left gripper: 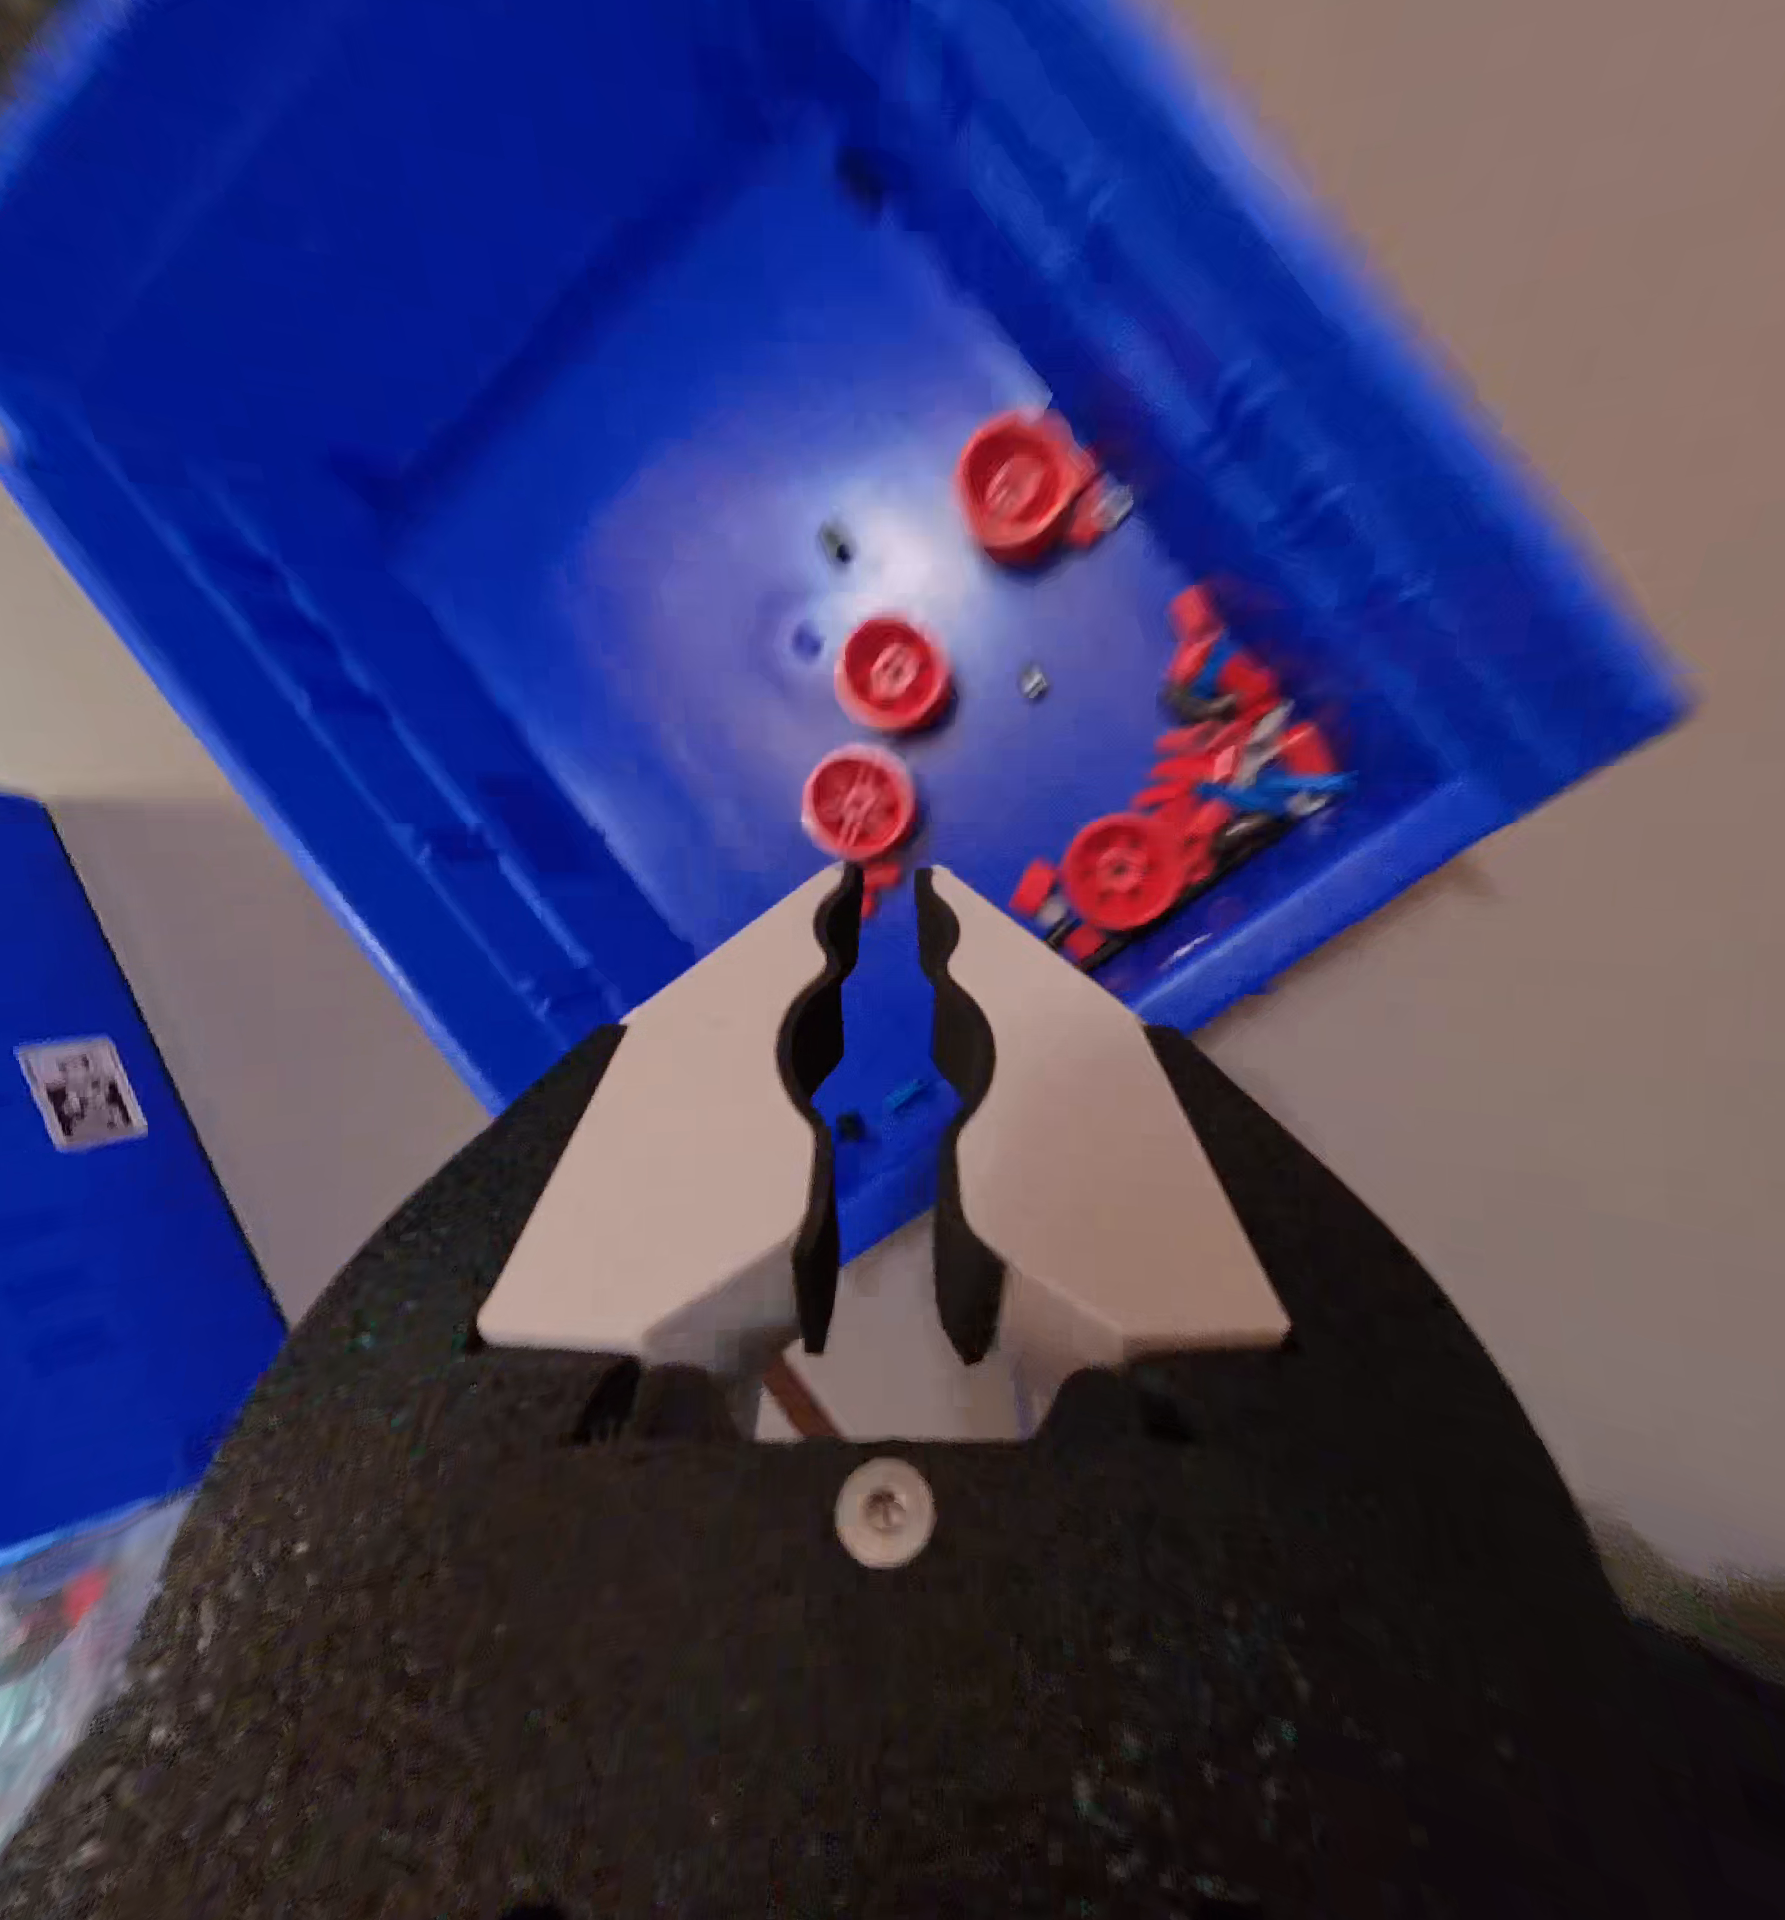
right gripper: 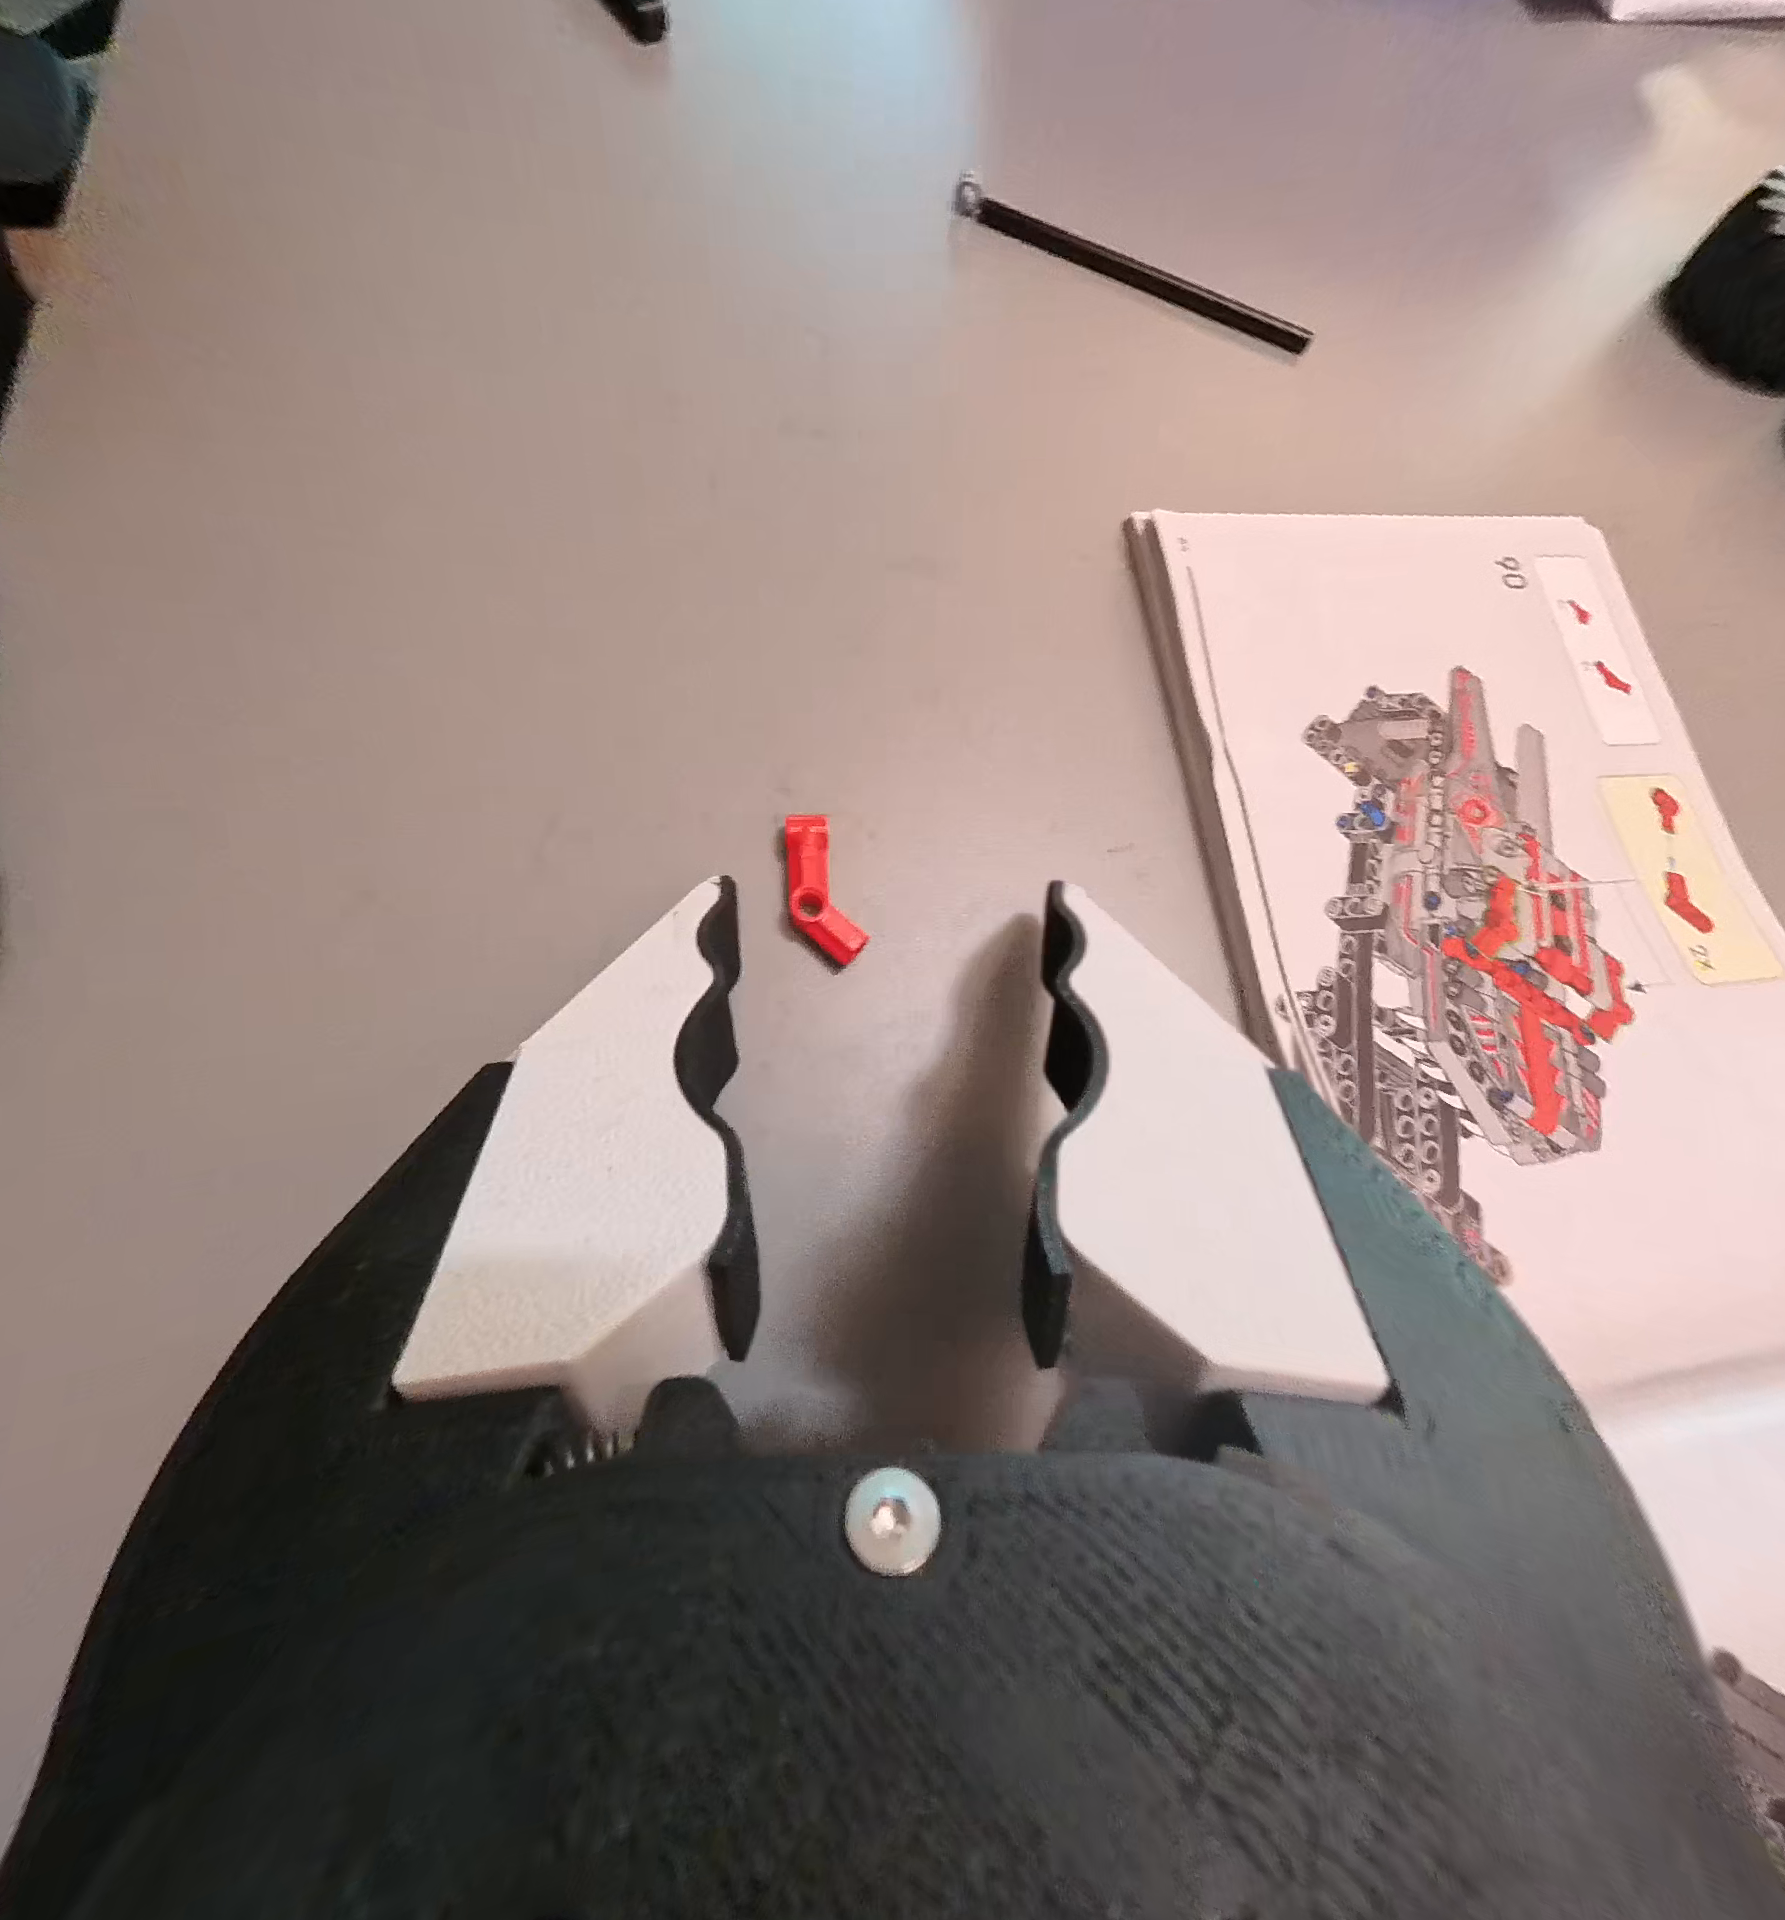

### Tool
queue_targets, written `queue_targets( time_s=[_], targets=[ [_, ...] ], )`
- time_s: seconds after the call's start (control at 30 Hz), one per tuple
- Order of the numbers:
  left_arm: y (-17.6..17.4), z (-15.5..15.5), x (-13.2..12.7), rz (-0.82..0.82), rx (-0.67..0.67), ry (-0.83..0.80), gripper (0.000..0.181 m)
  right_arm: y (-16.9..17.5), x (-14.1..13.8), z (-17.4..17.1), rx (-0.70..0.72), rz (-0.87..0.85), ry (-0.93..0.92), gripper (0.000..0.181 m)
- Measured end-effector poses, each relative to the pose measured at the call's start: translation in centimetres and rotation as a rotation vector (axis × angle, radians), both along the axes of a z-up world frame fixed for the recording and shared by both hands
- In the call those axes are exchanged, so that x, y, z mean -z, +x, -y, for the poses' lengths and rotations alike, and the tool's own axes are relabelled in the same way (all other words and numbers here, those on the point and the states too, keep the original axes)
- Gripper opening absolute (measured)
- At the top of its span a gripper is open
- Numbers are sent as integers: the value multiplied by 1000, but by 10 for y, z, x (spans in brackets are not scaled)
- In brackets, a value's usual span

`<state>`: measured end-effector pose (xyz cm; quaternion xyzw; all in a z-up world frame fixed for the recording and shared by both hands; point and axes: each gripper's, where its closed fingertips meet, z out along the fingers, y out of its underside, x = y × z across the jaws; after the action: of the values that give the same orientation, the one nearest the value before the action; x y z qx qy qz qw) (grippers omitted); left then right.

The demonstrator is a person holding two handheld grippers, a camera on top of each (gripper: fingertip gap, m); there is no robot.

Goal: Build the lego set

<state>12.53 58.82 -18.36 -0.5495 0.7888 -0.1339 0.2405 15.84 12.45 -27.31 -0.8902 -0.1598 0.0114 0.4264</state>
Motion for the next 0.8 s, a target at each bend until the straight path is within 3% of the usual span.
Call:
queue_targets(
  time_s=[0.1, 0.27, 0.4, 0.47, 0.63, 0.8],
  targets=[
    [3, -21, 30, -148, -55, -10, 14, 5, -1, -1, 31, 33, 19, 67],
    [0, -15, 65, -359, 88, 22, 17, 7, -2, -3, 65, 42, 23, 68],
    [1, 39, 69, -350, 347, -130, 16, 8, -1, -4, 84, 39, 21, 68],
    [6, 52, 71, -324, 441, -149, 16, 7, -1, -4, 84, 20, 10, 65],
    [11, 71, 76, -300, 574, -186, 17, 8, 1, -5, 106, -6, -3, 64],
    [16, 78, 87, -309, 625, -183, 22, 9, 1, -6, 123, -15, -8, 62]
  ],
)
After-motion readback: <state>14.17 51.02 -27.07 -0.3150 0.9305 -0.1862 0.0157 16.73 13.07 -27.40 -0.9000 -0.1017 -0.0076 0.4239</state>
